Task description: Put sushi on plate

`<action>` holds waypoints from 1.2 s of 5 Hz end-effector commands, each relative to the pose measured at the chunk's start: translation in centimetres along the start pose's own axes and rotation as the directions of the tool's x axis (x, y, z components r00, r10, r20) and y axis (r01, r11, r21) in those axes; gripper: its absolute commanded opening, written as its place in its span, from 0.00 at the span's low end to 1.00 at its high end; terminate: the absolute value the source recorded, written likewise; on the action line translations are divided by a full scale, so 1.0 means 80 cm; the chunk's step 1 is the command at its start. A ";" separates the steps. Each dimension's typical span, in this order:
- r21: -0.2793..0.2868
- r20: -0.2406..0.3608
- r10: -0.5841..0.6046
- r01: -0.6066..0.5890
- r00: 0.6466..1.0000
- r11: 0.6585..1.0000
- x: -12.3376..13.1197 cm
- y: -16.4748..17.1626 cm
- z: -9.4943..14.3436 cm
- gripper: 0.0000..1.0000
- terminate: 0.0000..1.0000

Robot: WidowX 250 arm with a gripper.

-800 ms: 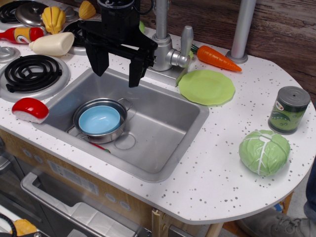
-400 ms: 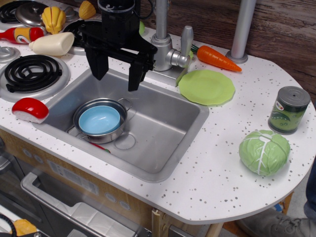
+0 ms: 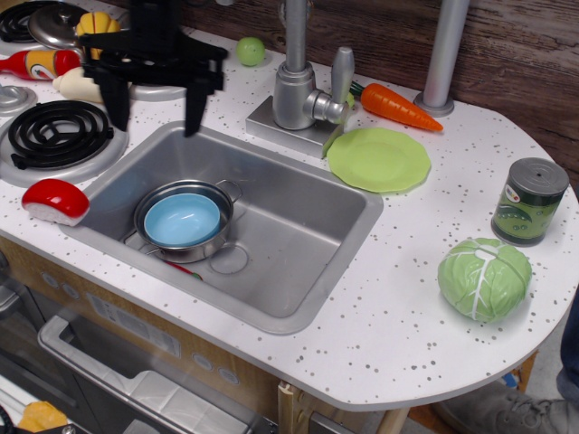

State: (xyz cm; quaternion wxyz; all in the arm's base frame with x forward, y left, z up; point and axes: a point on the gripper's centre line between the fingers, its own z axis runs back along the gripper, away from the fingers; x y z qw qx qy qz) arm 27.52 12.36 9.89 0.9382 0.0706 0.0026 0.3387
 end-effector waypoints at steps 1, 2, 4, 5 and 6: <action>0.021 0.024 0.283 -0.283 0.959 0.959 0.032 0.030 -0.012 1.00 0.00; 0.009 0.055 0.381 -0.382 0.923 0.924 0.035 0.051 -0.036 1.00 0.00; 0.002 0.086 0.477 -0.479 0.874 0.878 0.029 0.089 -0.072 1.00 0.00; 0.000 0.087 0.501 -0.503 0.861 0.864 0.022 0.098 -0.081 1.00 0.00; -0.006 0.093 0.516 -0.518 0.852 0.856 0.021 0.101 -0.085 1.00 0.00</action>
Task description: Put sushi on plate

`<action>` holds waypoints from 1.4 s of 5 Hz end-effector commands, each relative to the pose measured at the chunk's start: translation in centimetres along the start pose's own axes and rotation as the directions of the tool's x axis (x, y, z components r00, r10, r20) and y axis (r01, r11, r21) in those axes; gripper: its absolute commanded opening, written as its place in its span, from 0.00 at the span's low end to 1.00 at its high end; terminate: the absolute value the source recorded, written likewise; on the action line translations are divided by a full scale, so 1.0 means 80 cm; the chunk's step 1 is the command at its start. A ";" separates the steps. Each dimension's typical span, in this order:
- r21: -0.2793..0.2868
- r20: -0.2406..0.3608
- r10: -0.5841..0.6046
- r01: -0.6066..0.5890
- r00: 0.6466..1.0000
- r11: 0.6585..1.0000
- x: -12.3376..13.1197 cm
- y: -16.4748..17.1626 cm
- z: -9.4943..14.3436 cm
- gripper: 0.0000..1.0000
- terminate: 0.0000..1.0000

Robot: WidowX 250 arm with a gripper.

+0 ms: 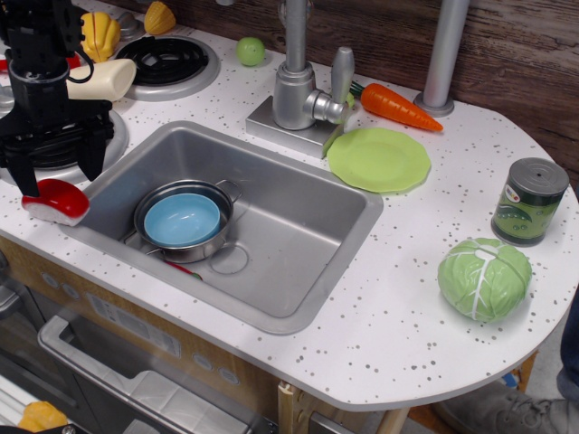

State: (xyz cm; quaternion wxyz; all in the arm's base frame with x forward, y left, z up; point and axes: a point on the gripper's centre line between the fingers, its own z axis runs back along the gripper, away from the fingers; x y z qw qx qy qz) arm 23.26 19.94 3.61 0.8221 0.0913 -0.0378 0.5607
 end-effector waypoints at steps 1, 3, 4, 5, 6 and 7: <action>-0.032 0.035 0.052 -0.051 0.998 0.998 0.007 0.007 -0.005 1.00 0.00; -0.041 0.004 0.046 -0.046 0.999 0.998 0.011 0.005 -0.032 0.00 0.00; -0.040 0.005 0.046 -0.046 0.999 0.998 0.007 0.004 -0.032 0.00 0.00; -0.035 0.031 -0.005 0.006 0.999 0.999 -0.004 -0.004 -0.003 0.00 0.00; -0.066 0.109 -0.160 0.168 0.981 0.984 -0.023 -0.024 0.040 0.00 0.00; -0.028 0.146 -0.405 0.413 0.903 0.910 -0.044 -0.049 0.076 0.00 0.00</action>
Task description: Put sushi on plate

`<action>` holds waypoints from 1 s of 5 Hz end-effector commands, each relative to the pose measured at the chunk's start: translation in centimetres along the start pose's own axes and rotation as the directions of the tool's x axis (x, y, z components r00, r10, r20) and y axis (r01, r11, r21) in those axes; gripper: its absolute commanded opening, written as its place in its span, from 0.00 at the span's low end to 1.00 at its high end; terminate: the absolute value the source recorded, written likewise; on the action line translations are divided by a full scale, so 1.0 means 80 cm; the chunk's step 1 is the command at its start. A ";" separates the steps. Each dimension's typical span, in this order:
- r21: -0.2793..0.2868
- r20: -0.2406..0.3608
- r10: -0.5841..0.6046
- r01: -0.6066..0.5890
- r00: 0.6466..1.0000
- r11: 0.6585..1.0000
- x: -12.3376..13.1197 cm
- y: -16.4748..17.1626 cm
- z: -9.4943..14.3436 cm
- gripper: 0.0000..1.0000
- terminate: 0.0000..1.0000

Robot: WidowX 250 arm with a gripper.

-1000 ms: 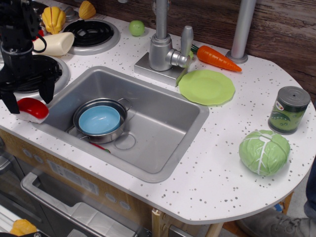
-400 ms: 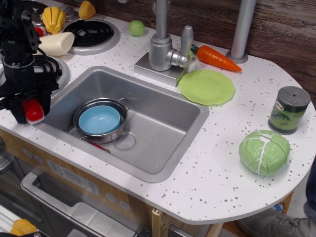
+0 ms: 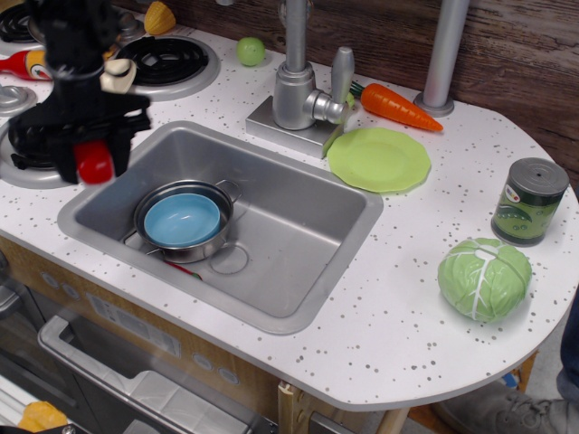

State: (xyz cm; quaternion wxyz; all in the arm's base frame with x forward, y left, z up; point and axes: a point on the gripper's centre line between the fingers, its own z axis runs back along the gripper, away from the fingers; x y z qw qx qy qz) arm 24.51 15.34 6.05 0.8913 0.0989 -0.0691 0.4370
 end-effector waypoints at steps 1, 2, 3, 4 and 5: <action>-0.047 0.111 -0.370 0.377 0.922 0.925 -0.011 -0.057 0.059 0.00 0.00; -0.087 0.121 -0.423 0.434 0.898 0.897 -0.034 -0.090 0.074 0.00 0.00; -0.106 0.123 -0.451 0.463 0.884 0.880 -0.048 -0.117 0.095 0.00 0.00; -0.147 0.112 -0.502 0.513 0.858 0.846 -0.047 -0.146 0.110 0.00 0.00; -0.172 0.118 -0.565 0.577 0.816 0.798 -0.037 -0.176 0.119 0.00 0.00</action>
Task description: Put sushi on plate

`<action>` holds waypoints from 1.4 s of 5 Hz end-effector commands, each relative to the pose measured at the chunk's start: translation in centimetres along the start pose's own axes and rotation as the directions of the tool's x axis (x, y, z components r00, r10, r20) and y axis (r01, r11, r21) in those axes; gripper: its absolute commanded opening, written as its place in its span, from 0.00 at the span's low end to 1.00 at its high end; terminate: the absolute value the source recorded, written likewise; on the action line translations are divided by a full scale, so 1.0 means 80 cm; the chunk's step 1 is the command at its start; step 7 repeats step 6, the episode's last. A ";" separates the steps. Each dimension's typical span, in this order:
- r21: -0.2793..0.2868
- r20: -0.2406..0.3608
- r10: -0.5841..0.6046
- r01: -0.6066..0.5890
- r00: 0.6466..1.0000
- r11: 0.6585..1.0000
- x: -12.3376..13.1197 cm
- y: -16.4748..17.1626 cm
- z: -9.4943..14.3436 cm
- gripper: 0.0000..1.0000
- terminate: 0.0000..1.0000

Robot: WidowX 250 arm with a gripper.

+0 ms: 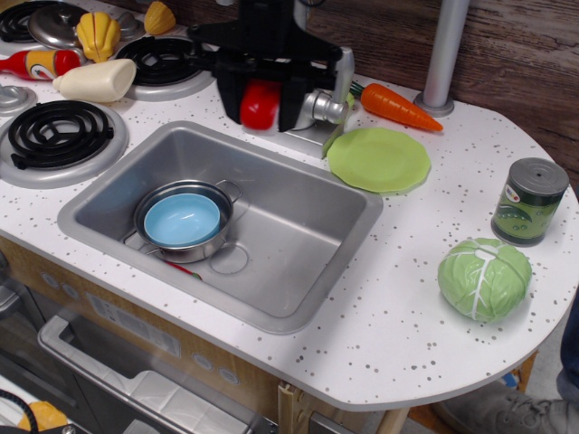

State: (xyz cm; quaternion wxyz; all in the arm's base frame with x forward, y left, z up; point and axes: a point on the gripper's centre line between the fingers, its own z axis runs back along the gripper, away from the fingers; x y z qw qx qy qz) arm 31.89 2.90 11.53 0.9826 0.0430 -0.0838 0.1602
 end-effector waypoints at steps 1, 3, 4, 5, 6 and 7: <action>-0.072 0.007 -0.128 0.129 0.992 0.989 0.045 -0.028 0.016 0.00 0.00; -0.158 0.083 -0.149 0.160 0.985 0.974 0.072 -0.080 -0.028 0.00 0.00; -0.156 0.123 -0.165 0.183 0.979 0.971 0.082 -0.096 -0.045 0.00 0.00; -0.141 0.161 -0.196 0.219 0.967 0.965 0.093 -0.104 -0.056 0.00 0.00; -0.160 0.178 -0.211 0.240 0.961 0.958 0.103 -0.101 -0.074 0.00 1.00; -0.160 0.178 -0.211 0.240 0.961 0.958 0.103 -0.101 -0.074 0.00 1.00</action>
